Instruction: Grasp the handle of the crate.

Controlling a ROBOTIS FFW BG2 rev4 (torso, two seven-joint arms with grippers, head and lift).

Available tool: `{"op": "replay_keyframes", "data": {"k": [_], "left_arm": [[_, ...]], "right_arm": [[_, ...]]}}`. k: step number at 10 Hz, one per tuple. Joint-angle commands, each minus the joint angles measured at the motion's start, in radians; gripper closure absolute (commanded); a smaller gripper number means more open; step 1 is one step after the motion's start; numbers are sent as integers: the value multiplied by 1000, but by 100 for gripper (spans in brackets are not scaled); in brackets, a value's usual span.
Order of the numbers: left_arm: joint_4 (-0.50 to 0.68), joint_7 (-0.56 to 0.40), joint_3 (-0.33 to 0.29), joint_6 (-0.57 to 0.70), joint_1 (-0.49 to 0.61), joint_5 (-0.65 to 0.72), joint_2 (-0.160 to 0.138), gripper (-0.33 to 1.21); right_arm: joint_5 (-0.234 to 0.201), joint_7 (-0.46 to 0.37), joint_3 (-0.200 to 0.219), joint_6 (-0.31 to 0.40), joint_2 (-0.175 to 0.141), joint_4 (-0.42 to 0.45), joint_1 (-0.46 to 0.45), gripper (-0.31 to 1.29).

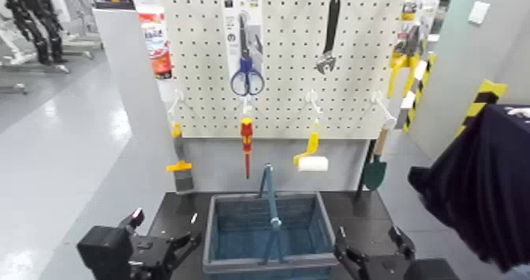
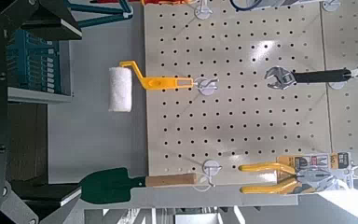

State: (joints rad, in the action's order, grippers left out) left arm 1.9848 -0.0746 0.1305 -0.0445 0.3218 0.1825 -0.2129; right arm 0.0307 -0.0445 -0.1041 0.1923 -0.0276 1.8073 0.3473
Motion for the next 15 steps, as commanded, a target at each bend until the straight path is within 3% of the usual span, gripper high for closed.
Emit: {"op": "replay_keyframes", "data": {"k": [1, 4, 7, 9, 12, 15], "left_arm": [[-7, 6, 1, -2, -7, 9, 0, 9], [-14, 12, 0, -11, -15, 49, 1, 9], [-30, 199, -86, -144, -84, 123, 59, 10], [-32, 199, -86, -226, -130, 239, 32, 10], [-95, 202, -81, -307, -219, 519, -8, 10], [-204, 223, -46, -425, -329, 807, -72, 9]], "right_arm": [[0, 0, -2, 1, -1, 0, -2, 14], [0, 0, -2, 1, -1, 0, -2, 14], [0, 0, -3, 1, 0, -2, -2, 14], [0, 0, -3, -1, 0, -3, -2, 14], [0, 0, -3, 1, 2, -5, -2, 14], [2, 0, -3, 6, 3, -8, -1, 14]]}}
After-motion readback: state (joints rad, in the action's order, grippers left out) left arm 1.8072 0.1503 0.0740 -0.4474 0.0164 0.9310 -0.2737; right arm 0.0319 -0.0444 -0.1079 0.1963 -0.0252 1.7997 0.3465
